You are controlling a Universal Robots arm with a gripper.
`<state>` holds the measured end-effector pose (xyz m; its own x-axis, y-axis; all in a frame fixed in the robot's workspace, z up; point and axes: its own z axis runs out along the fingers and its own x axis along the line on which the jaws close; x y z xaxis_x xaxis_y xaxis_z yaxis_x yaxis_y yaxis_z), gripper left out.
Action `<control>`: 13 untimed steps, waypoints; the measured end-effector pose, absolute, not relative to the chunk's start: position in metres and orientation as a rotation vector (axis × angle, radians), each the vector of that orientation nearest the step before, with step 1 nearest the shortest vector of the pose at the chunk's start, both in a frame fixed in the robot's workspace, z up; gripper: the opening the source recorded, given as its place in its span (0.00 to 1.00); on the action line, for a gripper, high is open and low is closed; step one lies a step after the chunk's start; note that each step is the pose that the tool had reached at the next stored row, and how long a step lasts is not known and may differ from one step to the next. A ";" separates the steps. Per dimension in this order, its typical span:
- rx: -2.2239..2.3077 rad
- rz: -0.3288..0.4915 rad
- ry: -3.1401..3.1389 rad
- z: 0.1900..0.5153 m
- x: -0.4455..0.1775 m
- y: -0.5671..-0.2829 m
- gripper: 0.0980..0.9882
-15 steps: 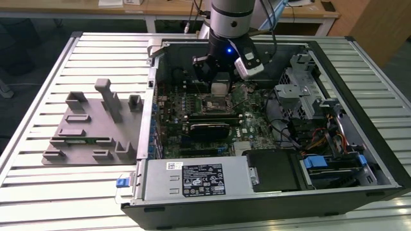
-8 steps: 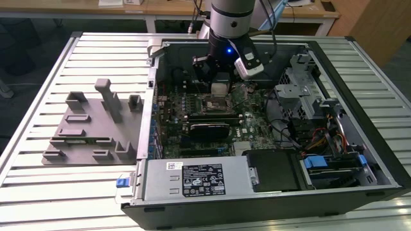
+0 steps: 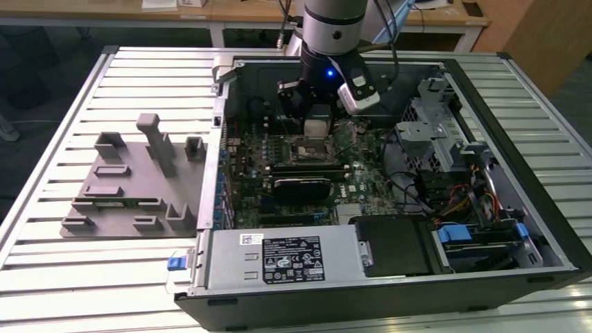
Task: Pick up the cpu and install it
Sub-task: 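Place the cpu into insertion slot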
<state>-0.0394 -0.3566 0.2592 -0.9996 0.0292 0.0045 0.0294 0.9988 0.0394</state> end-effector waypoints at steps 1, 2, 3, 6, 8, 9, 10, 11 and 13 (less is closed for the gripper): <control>-0.071 -0.062 -3.137 0.259 -0.039 -0.357 0.50; -0.098 -0.062 -3.136 0.259 -0.039 -0.357 0.50; -0.129 -0.062 -3.135 0.259 -0.039 -0.357 0.50; -0.212 -0.062 -3.132 0.258 -0.039 -0.357 0.50; -0.267 -0.062 -3.128 0.258 -0.039 -0.357 0.50; -0.295 -0.062 -3.126 0.258 -0.039 -0.357 0.50; -0.323 -0.062 -3.124 0.258 -0.039 -0.357 0.50; -0.351 -0.062 -3.121 0.258 -0.039 -0.357 0.50; -0.409 -0.062 -3.115 0.258 -0.039 -0.357 0.50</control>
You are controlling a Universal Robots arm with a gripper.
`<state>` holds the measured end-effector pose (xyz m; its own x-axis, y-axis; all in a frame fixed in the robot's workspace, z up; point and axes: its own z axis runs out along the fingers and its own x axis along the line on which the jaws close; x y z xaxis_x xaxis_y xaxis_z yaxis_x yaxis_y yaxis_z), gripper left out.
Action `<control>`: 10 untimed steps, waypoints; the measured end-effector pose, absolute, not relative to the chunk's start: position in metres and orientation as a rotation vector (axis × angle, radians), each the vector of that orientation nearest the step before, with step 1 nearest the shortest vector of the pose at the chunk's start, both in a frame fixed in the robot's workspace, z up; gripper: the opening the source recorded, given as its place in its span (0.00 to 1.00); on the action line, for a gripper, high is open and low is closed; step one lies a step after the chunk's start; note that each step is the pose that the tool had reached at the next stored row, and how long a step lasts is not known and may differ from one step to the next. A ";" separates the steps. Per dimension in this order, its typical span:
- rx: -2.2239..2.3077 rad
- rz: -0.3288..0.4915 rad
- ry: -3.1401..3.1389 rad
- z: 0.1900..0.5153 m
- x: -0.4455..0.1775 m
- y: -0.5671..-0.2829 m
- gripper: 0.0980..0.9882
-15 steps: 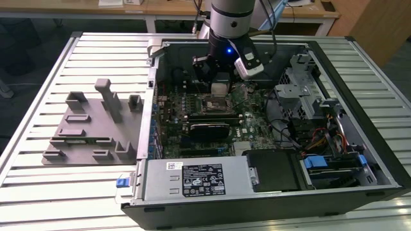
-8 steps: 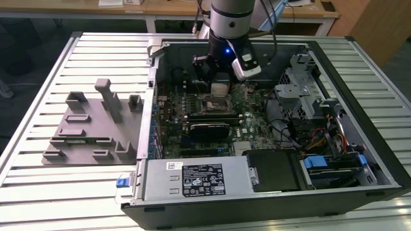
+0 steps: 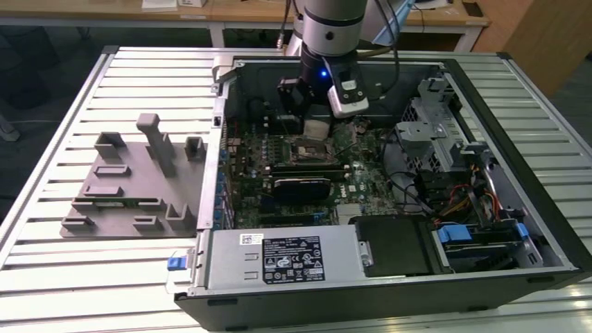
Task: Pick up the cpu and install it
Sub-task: 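Place the cpu into insertion slot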
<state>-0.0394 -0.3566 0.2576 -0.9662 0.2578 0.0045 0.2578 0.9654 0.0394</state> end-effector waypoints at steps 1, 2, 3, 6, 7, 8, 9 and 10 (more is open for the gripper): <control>0.437 0.062 3.109 0.257 -0.039 -0.357 0.50; 0.465 0.062 3.105 0.257 -0.039 -0.357 0.50; 0.493 0.062 3.100 0.257 -0.039 -0.357 0.50; 0.577 0.062 3.085 0.257 -0.039 -0.357 0.50; 0.605 0.062 3.079 0.257 -0.039 -0.357 0.50; 0.632 0.062 3.073 0.257 -0.039 -0.357 0.50; 0.660 0.062 3.067 0.257 -0.039 -0.357 0.50; 0.687 0.062 3.061 0.257 -0.039 -0.357 0.50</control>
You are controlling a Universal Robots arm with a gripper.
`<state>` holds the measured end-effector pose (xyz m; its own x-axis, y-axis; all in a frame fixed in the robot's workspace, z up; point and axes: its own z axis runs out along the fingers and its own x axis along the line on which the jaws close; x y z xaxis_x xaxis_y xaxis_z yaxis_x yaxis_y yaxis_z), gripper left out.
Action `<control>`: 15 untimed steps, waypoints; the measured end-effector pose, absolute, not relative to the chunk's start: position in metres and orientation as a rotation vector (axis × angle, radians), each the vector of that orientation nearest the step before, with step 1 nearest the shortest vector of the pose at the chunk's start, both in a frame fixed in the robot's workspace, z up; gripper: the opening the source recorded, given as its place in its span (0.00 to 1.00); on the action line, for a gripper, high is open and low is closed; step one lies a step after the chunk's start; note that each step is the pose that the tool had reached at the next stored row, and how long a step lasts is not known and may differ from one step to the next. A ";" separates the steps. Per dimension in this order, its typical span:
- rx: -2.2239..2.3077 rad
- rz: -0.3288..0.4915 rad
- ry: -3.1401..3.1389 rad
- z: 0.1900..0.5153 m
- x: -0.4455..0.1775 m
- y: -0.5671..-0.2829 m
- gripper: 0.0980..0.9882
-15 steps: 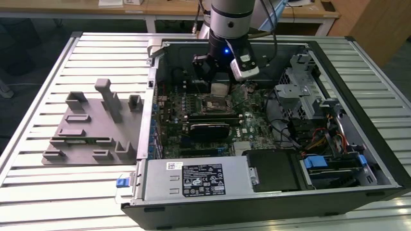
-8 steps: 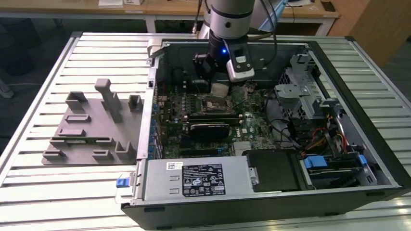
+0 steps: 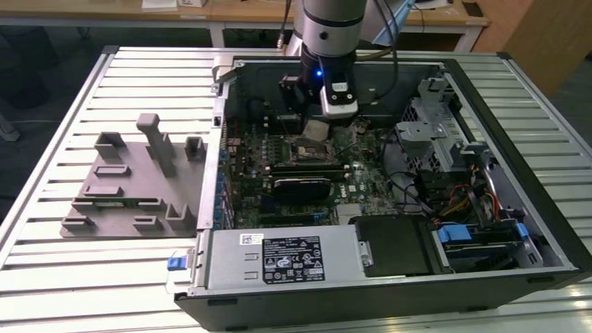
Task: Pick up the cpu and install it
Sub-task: 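Place the cpu into insertion slot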
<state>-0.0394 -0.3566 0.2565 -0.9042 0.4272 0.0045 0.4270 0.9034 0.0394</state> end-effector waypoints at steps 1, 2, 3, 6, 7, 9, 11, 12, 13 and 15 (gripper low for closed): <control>0.715 0.062 3.054 0.256 -0.039 -0.357 0.50; 0.741 0.062 3.047 0.256 -0.039 -0.357 0.50; 0.767 0.062 3.040 0.256 -0.039 -0.357 0.50; 0.841 0.061 3.020 0.256 -0.039 -0.357 0.50; 0.868 0.061 3.012 0.256 -0.039 -0.357 0.50; 0.914 0.061 2.998 0.256 -0.039 -0.357 0.50; 0.958 0.061 2.983 0.256 -0.039 -0.357 0.50; 0.982 0.061 2.975 0.256 -0.039 -0.357 0.50; 1.006 0.061 2.967 0.256 -0.039 -0.357 0.50; 1.051 0.061 2.950 0.255 -0.039 -0.357 0.50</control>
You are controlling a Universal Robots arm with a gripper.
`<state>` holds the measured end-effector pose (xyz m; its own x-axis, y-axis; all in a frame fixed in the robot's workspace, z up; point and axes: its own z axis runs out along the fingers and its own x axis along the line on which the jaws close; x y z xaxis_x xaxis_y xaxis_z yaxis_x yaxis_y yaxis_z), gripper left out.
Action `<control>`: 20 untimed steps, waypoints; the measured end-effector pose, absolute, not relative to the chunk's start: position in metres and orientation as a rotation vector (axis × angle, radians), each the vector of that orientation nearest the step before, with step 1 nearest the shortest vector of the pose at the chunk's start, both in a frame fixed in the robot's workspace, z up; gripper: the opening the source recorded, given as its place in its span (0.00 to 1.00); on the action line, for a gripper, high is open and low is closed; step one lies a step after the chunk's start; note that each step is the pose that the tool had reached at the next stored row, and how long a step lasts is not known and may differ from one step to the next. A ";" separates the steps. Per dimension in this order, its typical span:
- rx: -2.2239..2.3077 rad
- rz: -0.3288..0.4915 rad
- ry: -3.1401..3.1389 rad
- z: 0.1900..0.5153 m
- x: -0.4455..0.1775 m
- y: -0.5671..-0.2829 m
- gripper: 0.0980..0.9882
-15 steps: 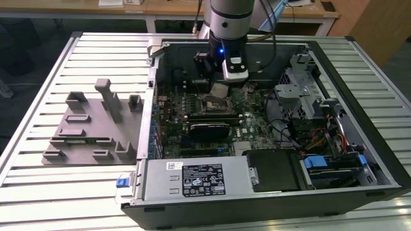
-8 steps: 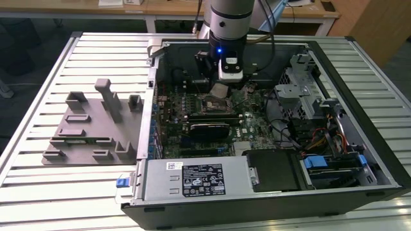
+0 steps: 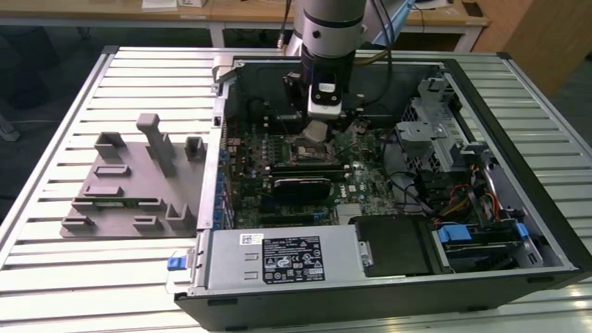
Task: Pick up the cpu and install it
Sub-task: 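Place the cpu into insertion slot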
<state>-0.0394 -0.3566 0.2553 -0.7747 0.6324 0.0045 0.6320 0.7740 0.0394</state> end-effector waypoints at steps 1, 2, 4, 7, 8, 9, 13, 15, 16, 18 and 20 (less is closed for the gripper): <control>1.072 0.060 2.943 0.255 -0.039 -0.357 0.50; 1.093 0.060 2.934 0.255 -0.039 -0.357 0.50; 1.125 0.060 2.922 0.255 -0.039 -0.357 0.50; 1.171 0.060 2.903 0.254 -0.039 -0.357 0.50; 1.188 0.060 2.896 0.254 -0.039 -0.357 0.50; 1.205 0.060 2.889 0.254 -0.039 -0.357 0.50; 1.281 0.059 2.855 0.254 -0.039 -0.357 0.50; 1.318 0.059 2.837 0.254 -0.039 -0.357 0.50; 1.340 0.059 2.827 0.254 -0.039 -0.357 0.50; 1.387 0.059 2.803 0.254 -0.039 -0.357 0.50; 1.438 0.058 2.776 0.253 -0.039 -0.357 0.50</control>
